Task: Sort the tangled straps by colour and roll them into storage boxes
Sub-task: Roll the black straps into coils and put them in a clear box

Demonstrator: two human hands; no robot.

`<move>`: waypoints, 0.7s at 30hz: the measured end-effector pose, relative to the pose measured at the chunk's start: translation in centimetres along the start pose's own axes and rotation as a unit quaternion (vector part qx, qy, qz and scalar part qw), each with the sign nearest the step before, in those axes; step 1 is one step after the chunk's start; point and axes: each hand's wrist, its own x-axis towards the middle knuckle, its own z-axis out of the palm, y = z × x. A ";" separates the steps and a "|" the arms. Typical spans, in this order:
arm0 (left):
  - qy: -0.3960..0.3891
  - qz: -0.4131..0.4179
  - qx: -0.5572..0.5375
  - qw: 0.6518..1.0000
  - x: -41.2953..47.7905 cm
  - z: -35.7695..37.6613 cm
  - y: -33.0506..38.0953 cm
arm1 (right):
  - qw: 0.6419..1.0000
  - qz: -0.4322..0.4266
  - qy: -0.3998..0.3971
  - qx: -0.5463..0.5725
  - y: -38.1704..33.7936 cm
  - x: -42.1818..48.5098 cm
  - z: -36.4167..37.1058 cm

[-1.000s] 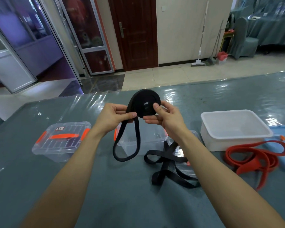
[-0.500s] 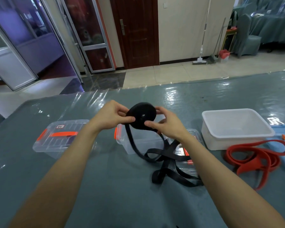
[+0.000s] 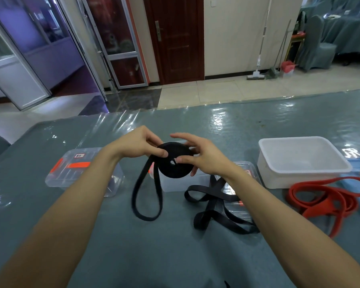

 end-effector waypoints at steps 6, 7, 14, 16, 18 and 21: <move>0.094 0.019 -0.189 0.977 -0.8 1.9 -1.1 | 0.994 -0.012 0.084 0.062 -0.4 0.3 0.2; 0.115 0.026 -0.218 0.969 -1.0 2.5 -1.1 | 0.991 -0.014 0.107 0.077 -0.5 0.3 0.1; 0.156 0.035 -0.235 0.959 -1.3 4.2 -0.4 | 0.980 -0.029 0.171 0.098 -0.4 0.3 -0.9; 0.147 0.039 -0.258 0.954 -1.2 4.3 -0.3 | 0.978 -0.039 0.173 0.113 -0.5 0.4 -0.7; 0.147 0.041 -0.296 0.943 -1.2 4.9 -0.3 | 0.974 -0.048 0.183 0.125 -0.7 0.4 -0.4; 0.154 0.039 -0.334 0.929 -1.0 6.0 -0.4 | 0.967 -0.050 0.204 0.147 -0.5 0.3 0.3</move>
